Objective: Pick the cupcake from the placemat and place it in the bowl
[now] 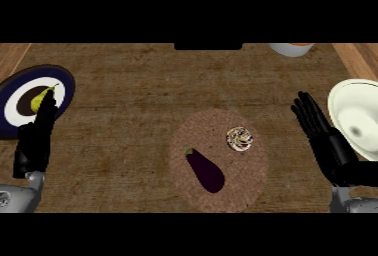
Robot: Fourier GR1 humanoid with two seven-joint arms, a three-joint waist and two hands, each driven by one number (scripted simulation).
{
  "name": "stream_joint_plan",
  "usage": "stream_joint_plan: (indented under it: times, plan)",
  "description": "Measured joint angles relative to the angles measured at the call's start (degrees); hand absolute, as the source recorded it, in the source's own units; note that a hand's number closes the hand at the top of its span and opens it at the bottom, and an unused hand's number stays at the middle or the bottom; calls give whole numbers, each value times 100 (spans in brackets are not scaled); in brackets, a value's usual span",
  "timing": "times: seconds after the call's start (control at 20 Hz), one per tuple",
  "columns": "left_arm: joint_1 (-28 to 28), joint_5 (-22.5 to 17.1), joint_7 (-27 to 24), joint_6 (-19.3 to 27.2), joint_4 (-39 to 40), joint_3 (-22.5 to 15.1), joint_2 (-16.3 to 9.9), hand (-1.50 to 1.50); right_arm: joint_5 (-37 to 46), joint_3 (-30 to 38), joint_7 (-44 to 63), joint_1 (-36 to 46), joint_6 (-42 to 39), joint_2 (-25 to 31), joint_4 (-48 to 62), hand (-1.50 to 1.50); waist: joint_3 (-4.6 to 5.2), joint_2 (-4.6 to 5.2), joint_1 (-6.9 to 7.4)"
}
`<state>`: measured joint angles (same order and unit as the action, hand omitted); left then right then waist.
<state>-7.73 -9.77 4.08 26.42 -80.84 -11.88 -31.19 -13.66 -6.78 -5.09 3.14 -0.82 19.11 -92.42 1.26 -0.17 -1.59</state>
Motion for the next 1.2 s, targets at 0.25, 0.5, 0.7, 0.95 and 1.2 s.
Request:
stream_joint_plan:
  times: [0.25,0.5,0.7,0.95,1.2]
  plan:
    - [-52,-233,-147,-361,-203,195,-58,0,833,191,310,409,876,161,-585,150,-81,-16,114]
    - [-32,-374,-180,-430,-293,270,-11,0,2259,415,1271,-56,1637,946,-219,-150,-16,-3,-131]
    - [36,-498,-175,-507,-376,316,23,0,3434,130,2015,-710,2736,598,-567,-150,-51,-56,-169]
    - [31,-556,-144,-598,-487,305,66,0,5248,-771,3134,-1411,3420,13,-1296,-150,-74,-45,-72]
    - [62,-590,-55,-712,-665,346,36,0,7039,-1332,4681,-1750,3068,-571,-2293,-150,-93,-25,39]
